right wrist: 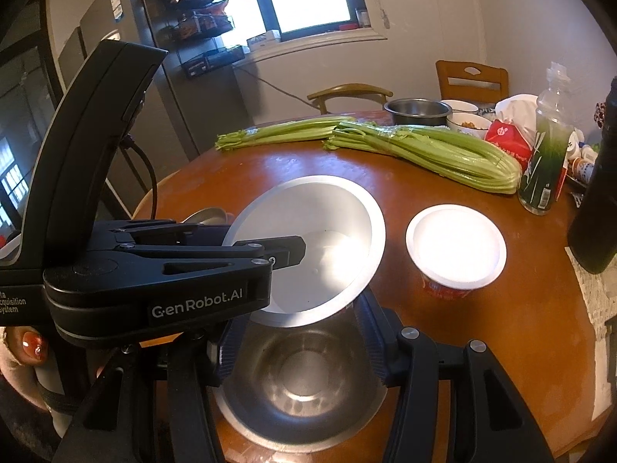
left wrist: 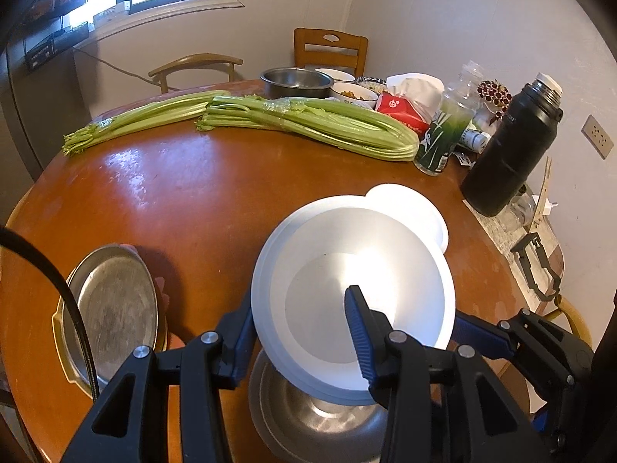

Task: Organize plates and bowls
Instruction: 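Scoop the first white bowl into the steel bowl, gripping both rims with left gripper, then lift the nested bowls with the left gripper toward the second white bowl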

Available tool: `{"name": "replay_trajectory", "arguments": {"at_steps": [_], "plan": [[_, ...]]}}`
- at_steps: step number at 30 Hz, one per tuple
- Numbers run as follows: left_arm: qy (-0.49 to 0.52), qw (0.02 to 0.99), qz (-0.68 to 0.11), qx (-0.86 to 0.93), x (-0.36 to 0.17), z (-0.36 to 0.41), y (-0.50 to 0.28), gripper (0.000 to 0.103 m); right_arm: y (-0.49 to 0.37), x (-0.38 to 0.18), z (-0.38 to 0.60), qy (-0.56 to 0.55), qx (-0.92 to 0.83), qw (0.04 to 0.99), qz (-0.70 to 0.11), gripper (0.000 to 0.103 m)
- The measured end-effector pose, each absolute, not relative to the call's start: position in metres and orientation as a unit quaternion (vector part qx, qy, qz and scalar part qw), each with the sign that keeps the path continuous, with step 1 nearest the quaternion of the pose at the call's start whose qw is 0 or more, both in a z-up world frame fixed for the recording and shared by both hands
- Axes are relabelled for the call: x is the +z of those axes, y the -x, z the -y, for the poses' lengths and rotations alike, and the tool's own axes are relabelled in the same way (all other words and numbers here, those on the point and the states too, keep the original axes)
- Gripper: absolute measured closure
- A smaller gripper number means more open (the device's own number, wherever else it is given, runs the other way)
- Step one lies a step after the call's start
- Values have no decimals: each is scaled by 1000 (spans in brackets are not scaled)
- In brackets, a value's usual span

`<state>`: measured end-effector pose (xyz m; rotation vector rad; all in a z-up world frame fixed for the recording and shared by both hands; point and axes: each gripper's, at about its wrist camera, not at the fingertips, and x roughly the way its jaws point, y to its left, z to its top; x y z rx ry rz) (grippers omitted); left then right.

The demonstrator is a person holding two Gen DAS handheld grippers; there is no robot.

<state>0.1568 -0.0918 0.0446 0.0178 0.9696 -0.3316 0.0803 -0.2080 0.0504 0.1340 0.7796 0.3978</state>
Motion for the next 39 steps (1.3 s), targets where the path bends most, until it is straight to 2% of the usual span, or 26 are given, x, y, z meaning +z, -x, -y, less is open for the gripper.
{"name": "replay_trajectory", "arguments": {"at_steps": [17,39], "plan": [[-10,859,-486,-162,17,92,-131,59,-50,29,207,-62,197,894,-397,46],[-24,833,-530,-158,-20,94,-133,59,-52,-3,200,-59,201,870,-447,46]]}}
